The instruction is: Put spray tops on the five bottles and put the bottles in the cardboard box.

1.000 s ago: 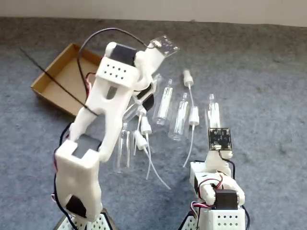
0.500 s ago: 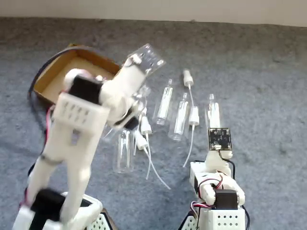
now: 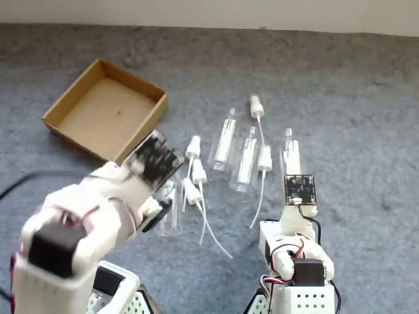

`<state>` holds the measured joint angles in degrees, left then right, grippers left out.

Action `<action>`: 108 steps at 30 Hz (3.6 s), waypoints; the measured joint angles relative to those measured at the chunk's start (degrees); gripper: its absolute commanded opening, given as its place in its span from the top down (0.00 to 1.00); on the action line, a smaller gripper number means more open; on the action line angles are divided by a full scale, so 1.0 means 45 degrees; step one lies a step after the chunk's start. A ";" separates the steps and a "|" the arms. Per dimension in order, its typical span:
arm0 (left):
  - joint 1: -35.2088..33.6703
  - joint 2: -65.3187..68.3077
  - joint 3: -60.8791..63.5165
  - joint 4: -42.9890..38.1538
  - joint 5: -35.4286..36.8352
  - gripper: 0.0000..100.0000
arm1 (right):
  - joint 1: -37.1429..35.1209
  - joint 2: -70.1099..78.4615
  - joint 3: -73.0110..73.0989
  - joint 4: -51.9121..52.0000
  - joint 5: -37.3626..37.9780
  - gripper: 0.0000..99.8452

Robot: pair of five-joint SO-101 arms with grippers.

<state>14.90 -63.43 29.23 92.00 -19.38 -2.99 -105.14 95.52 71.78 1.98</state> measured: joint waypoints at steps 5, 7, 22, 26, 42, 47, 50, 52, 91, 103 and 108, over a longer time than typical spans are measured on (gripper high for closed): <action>-0.0020 -0.2911 0.3048 -0.2364 0.0000 0.87 | 0.0000 0.0000 0.0000 0.0000 0.0000 0.99; 0.0000 -0.3868 0.4396 -0.3282 0.0000 0.87 | 0.0000 0.0000 0.0000 0.0000 0.0000 0.99; -0.1094 -0.9026 1.1429 -0.8322 0.0039 0.87 | 0.0000 0.0000 0.0000 0.0000 0.0000 0.99; -0.1289 -0.9026 1.1819 -0.9377 0.1700 0.87 | 0.0000 0.0000 0.0000 0.0000 0.0000 0.99; -0.1289 -0.9026 1.4711 -1.3636 0.4376 0.87 | 0.0000 0.0000 0.0000 0.0000 0.0000 0.99; -0.1289 -0.9026 1.4789 -1.3714 0.4415 0.87 | 0.0000 0.0000 0.0000 -0.0039 0.0000 0.99; -0.1289 -0.9026 1.4808 -1.3714 0.4415 0.87 | 0.0000 0.0000 0.0000 -0.0781 0.0000 0.99; -0.1289 -0.9026 1.4808 -1.3753 0.4415 0.87 | 0.0000 0.0000 0.0000 -0.1328 0.0000 0.99; -0.1289 -0.9026 1.4808 -1.3773 0.4415 0.87 | 0.2403 1.1233 -0.9827 -0.3380 0.2852 0.99; -0.1289 -0.9026 1.4808 -1.3773 0.4415 0.87 | 0.0313 1.6293 -1.3753 -0.1739 0.2071 0.92; -0.1289 -0.9026 1.4808 -1.3773 0.4415 0.87 | -0.0430 1.8598 -1.5980 -0.0860 0.1231 0.90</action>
<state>9.10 -104.04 95.87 30.02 0.48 -4.92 -21.45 23.60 67.91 7.52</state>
